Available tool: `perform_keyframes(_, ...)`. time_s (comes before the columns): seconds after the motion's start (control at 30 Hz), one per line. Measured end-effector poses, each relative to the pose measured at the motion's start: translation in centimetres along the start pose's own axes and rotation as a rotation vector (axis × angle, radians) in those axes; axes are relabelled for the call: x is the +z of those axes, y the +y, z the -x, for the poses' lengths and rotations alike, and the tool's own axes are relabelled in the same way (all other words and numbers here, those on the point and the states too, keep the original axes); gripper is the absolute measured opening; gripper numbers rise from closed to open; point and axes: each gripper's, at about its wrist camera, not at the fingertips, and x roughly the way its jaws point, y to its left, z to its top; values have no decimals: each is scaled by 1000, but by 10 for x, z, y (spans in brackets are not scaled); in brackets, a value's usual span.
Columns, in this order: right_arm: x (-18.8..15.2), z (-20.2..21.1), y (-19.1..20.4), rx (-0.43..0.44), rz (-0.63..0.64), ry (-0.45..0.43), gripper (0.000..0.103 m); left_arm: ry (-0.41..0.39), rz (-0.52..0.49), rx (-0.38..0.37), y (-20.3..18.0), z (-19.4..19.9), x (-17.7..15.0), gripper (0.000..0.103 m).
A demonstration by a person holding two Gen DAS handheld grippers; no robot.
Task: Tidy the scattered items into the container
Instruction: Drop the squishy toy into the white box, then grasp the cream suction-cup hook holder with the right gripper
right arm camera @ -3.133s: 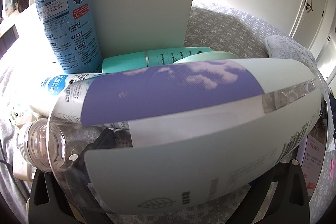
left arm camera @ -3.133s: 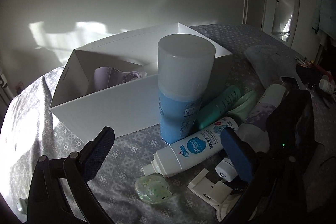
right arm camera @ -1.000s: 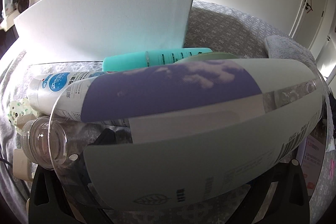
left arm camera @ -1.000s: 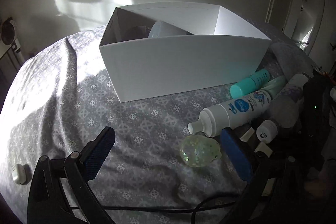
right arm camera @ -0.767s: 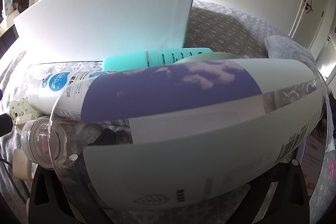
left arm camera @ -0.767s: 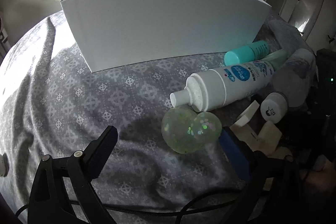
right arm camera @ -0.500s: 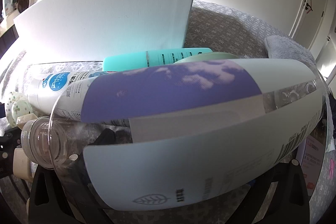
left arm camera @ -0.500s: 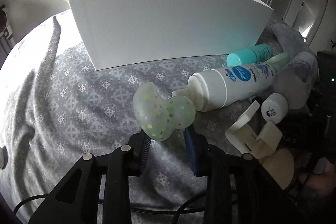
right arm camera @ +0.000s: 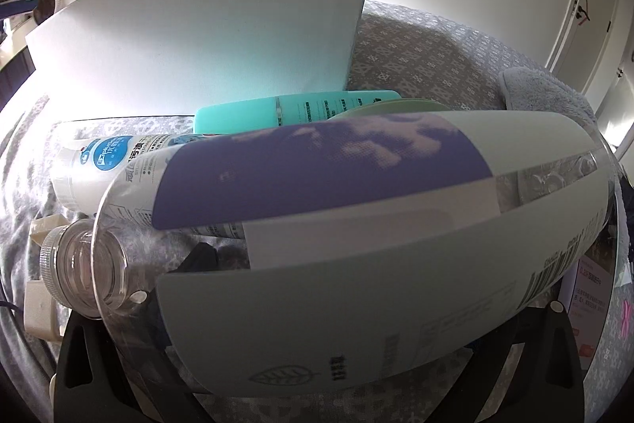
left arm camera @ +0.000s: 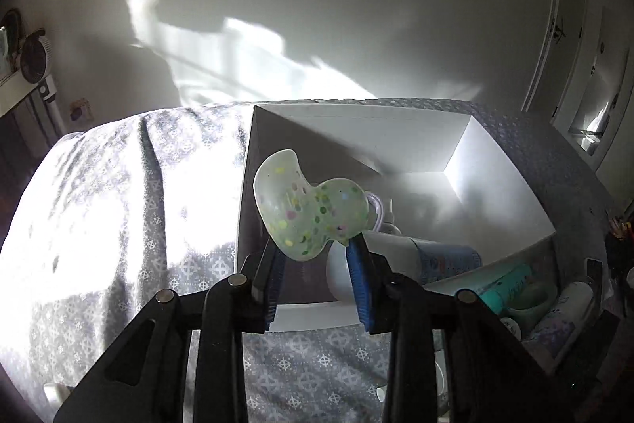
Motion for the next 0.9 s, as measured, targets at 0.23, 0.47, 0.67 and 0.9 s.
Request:
perform_keyframes(0.23,0,0,0,0,0,0,103,-54,50,7,6,29,-40,93)
perform_keyframes(0.47,1,3,-1,11,0,40,103,56,-25,120,10,23,-119,102)
perform_keyframes(0.67,2,25,-18,94,-52,170,103,114,65,142,36,10,-182,103)
perform_keyframes(0.9,-39,78,4,292,-92,190,103,139,83,172,37,5,-176,103)
